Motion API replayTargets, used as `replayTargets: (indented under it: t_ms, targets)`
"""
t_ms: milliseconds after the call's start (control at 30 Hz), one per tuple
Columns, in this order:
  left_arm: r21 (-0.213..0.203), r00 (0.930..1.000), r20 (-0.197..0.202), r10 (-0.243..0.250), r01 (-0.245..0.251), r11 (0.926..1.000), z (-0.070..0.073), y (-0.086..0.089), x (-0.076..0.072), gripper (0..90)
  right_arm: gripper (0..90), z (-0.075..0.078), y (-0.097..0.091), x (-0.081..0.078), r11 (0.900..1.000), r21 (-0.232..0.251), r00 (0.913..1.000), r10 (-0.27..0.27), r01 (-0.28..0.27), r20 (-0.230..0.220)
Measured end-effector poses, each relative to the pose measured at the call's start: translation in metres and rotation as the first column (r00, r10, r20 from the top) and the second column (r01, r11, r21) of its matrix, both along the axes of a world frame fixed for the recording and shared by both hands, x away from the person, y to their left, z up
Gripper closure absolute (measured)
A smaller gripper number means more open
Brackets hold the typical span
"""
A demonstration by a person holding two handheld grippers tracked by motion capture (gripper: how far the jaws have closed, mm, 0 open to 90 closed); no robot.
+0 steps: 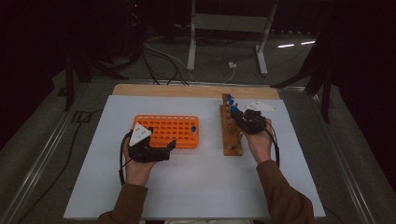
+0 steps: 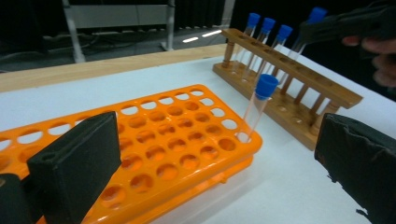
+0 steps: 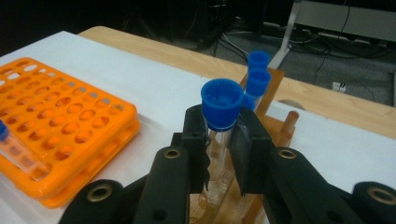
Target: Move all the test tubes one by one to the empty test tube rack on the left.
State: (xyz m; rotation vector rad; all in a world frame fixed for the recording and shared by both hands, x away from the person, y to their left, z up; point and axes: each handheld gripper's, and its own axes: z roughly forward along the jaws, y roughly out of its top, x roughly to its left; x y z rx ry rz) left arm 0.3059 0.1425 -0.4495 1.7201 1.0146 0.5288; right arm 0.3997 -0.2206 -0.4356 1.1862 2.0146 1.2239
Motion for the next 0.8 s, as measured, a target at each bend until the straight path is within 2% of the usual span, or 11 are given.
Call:
replayTargets:
  t_ms: [100,367,467,600,800]
  targets:
    - [-0.007,0.9999,0.009,0.005,-0.005,1.0,0.001,0.001,-0.001,3.2,77.2,0.009,-0.003,-0.003,1.0,0.009,0.9998,-0.003,0.003,0.021]
    - [0.007,0.9999,0.01,-0.008,0.008,0.9999,0.001,-0.002,0.0,2.1,77.3,0.03,-0.004,-0.011,0.9999,0.009,0.9973,0.011,-0.012,0.073]
    - [0.008,0.9999,0.007,-0.012,0.012,0.9999,0.002,-0.002,0.0,2.0,77.3,0.039,-0.004,-0.014,0.9994,0.024,0.9957,0.02,-0.022,0.091]
    - [-0.002,0.9997,0.019,-0.013,0.013,0.9999,0.005,-0.004,-0.001,2.2,77.2,0.045,-0.002,-0.019,0.9981,0.032,0.9944,0.049,-0.052,0.094]
    - [-0.001,0.9991,0.037,-0.022,0.022,0.9998,0.006,-0.008,-0.002,3.3,77.2,0.044,0.006,-0.027,0.9939,0.04,0.9926,0.1,-0.102,0.069]
